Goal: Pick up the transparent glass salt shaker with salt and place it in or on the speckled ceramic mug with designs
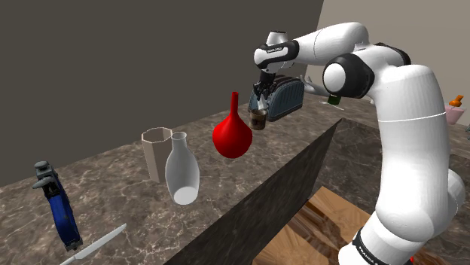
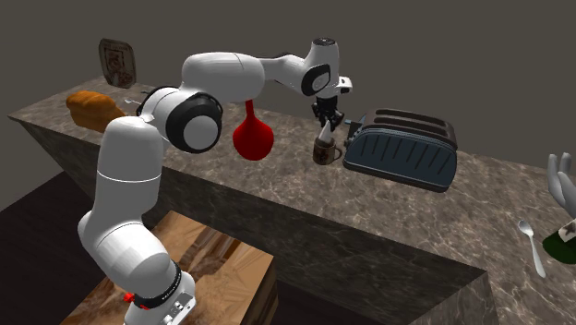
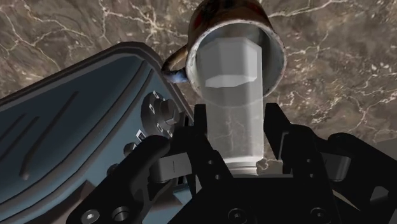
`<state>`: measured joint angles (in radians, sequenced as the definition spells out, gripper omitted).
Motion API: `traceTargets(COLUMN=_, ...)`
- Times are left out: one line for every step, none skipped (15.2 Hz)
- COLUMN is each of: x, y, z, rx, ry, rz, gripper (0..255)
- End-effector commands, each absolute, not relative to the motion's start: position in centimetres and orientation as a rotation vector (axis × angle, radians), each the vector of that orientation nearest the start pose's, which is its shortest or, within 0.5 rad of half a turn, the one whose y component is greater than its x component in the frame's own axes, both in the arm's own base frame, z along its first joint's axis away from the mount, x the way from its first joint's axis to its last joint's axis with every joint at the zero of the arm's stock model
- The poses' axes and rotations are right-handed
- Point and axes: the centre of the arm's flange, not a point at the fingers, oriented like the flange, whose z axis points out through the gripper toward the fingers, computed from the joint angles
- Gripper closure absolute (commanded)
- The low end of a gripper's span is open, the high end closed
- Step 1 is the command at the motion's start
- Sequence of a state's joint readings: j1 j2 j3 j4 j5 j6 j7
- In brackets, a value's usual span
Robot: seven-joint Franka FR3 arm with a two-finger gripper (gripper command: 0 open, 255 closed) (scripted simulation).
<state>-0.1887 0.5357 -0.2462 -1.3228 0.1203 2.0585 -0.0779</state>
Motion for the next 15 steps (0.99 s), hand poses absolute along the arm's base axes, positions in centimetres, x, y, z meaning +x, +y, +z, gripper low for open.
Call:
traceTargets(x=67.97, y=-26.57, z=44.25, rx=-3.137, ry=0.563, rz=-0.331, gripper=255)
traceTargets(x=67.97, y=-26.57, z=43.75, rx=-3.137, ry=0.563, rz=-0.331, gripper=255)
traceTargets(x=67.97, y=-26.57, z=43.76, rx=-3.137, ry=0.563, rz=-0.331, gripper=255)
traceTargets(x=67.97, y=-26.57, z=43.75, rx=-3.137, ry=0.563, rz=-0.331, gripper=255)
traceTargets(x=67.97, y=-26.57, z=43.75, rx=-3.137, ry=0.563, rz=-0.331, gripper=255)
traceTargets(x=67.97, y=-26.57, z=43.75, rx=-3.137, ry=0.563, rz=-0.331, gripper=255)
traceTargets(x=67.97, y=-26.57, z=43.75, rx=-3.137, ry=0.563, rz=-0.331, gripper=255)
traceTargets(x=67.97, y=-26.57, z=43.75, rx=-3.137, ry=0.563, rz=-0.331, gripper=255)
traceTargets(x=67.97, y=-26.57, z=43.75, rx=-3.137, ry=0.563, rz=-0.331, gripper=255)
traceTargets(x=67.97, y=-26.57, z=43.76, rx=-3.137, ry=0.563, rz=-0.331, gripper=0)
traceTargets(x=67.97, y=-26.57, z=43.76, rx=-3.137, ry=0.563, rz=-0.331, gripper=0)
traceTargets(x=67.97, y=-26.57, z=43.76, rx=-3.137, ry=0.563, rz=-0.331, gripper=0)
traceTargets(x=67.97, y=-26.57, z=43.76, rx=-3.137, ry=0.563, rz=-0.331, gripper=0)
traceTargets(x=67.97, y=-26.57, z=43.76, rx=-3.137, ry=0.563, rz=-0.331, gripper=0)
traceTargets(x=67.97, y=-26.57, z=43.76, rx=-3.137, ry=0.563, rz=-0.331, gripper=0)
